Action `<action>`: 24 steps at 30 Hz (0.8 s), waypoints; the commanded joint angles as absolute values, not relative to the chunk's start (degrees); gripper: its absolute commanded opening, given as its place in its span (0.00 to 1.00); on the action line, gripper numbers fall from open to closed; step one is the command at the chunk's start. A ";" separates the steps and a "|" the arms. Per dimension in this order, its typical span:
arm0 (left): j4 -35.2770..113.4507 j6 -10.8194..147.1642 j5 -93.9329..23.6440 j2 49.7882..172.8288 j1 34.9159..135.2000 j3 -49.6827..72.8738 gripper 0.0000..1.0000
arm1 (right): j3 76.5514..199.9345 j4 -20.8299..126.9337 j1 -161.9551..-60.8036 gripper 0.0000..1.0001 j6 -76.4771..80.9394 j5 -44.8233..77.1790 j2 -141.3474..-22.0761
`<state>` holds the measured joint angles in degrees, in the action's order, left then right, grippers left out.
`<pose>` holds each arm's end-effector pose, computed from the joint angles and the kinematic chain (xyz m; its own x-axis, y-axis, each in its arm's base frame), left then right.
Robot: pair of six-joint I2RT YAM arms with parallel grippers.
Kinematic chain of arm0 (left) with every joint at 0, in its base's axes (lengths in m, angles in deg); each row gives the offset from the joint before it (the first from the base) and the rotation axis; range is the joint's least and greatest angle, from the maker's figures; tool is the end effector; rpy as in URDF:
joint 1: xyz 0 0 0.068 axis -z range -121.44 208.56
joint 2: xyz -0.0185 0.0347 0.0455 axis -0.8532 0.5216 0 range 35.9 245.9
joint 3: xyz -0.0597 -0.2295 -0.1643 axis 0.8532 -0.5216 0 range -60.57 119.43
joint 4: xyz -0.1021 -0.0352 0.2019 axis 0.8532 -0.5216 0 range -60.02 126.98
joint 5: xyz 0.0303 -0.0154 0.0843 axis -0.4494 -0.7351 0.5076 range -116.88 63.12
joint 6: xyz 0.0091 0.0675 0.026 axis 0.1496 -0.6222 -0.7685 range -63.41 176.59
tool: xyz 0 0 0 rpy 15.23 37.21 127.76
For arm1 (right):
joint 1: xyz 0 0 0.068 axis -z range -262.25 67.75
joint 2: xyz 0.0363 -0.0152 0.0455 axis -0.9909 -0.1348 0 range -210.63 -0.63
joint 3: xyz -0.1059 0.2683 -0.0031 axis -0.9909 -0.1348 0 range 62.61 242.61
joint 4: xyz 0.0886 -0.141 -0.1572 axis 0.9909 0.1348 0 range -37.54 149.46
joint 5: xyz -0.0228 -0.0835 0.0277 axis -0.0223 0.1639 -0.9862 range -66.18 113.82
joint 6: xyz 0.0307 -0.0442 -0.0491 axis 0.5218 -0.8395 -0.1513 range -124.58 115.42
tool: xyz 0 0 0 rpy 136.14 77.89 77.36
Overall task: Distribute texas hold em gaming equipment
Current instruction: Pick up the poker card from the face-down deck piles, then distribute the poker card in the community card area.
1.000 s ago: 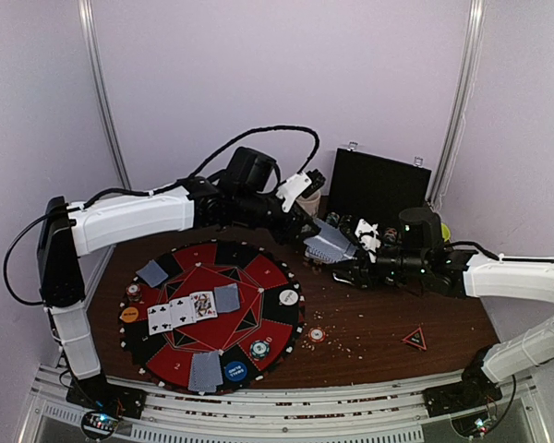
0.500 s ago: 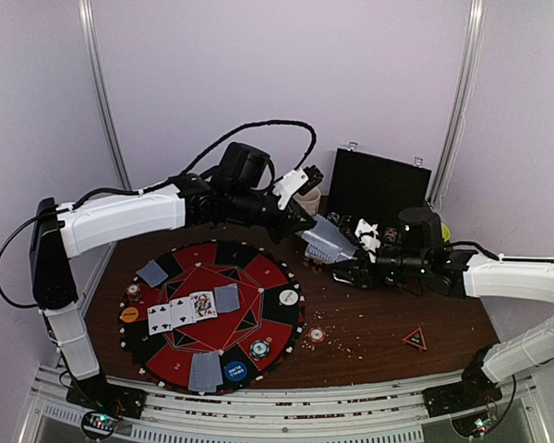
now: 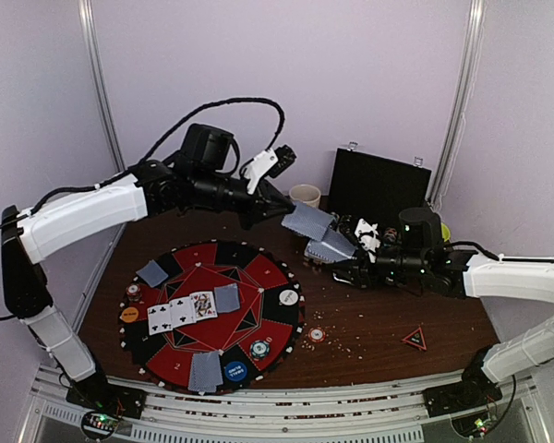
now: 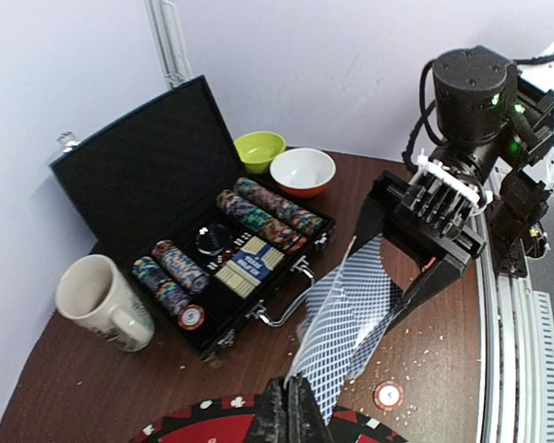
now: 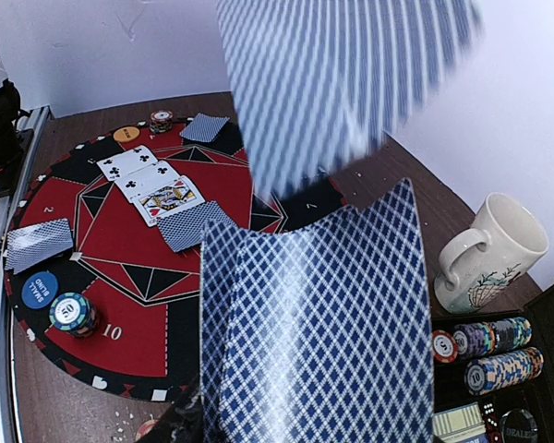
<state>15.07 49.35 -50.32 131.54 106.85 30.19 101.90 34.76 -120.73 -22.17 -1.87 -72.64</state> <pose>0.2332 -0.2979 0.3758 -0.1814 0.3773 -0.9081 0.9516 0.3003 -0.0653 0.1924 0.1866 0.2836 0.0751 -0.2881 -0.9546 -0.9083 0.3754 -0.1848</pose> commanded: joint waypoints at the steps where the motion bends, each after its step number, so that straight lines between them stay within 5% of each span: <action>1: 13.41 45.86 -54.99 122.23 99.75 28.39 0.00 | 102.38 33.32 -120.66 0.48 -21.81 -0.96 -71.87; 9: -7.97 29.61 -36.93 125.36 95.03 27.44 0.00 | 102.51 34.04 -120.68 0.48 -22.41 -0.97 -71.40; 24: -20.08 18.36 -44.99 151.47 96.72 37.63 0.00 | 101.97 35.44 -120.70 0.48 -22.51 0.40 -69.73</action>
<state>-14.33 22.62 -42.76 147.43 95.38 31.35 101.87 35.77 -120.73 -22.43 -0.61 -71.09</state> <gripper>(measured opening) 0.005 0.486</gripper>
